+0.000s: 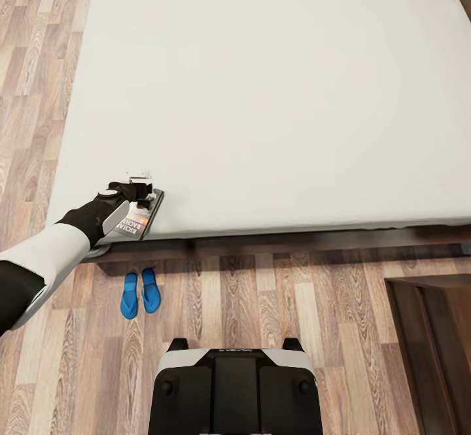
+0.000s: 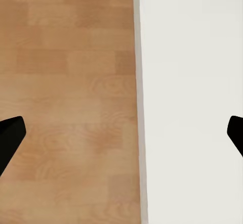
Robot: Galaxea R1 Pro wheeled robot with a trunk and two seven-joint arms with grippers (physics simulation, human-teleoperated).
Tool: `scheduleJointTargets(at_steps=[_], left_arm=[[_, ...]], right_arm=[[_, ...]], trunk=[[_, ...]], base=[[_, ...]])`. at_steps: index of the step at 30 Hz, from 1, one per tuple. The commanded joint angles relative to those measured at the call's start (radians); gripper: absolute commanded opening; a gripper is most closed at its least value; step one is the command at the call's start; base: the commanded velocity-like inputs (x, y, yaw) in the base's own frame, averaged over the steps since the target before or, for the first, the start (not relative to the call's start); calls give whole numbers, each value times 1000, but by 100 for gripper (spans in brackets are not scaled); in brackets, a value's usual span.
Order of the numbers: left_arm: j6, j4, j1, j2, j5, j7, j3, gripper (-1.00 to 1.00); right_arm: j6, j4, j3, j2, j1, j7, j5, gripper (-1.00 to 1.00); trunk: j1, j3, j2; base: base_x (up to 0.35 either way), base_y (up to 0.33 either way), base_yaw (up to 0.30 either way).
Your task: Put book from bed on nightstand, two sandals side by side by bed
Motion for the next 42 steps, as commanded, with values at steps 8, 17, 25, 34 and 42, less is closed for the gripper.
scheduleJointTargets(at_steps=[8, 17, 25, 34, 42], left_arm=[[0, -4, 0, 2, 8, 8, -8, 100], [-6, -2, 0, 1, 8, 8, -8, 100], [-7, -3, 0, 1, 8, 8, -9, 100], [-7, -3, 0, 1, 8, 8, -9, 100], [-7, -4, -1, 1, 8, 8, -10, 100]], right_arm=[[-5, 1, 9, 0, 0, -1, -10, 100], [-5, 1, 9, 0, 0, -1, -10, 100], [-5, 1, 9, 0, 0, -1, -10, 100], [-5, 1, 9, 0, 0, -1, -9, 100], [-5, 1, 9, 0, 0, -1, -9, 100]], trunk=[[0, 0, -1], [0, 0, -1], [0, 0, -1], [0, 0, -1], [0, 0, -1]], base=[[-11, 8, 0], [-39, 6, 0], [-52, 23, 0], [-101, 84, 0], [-24, 21, 0]])
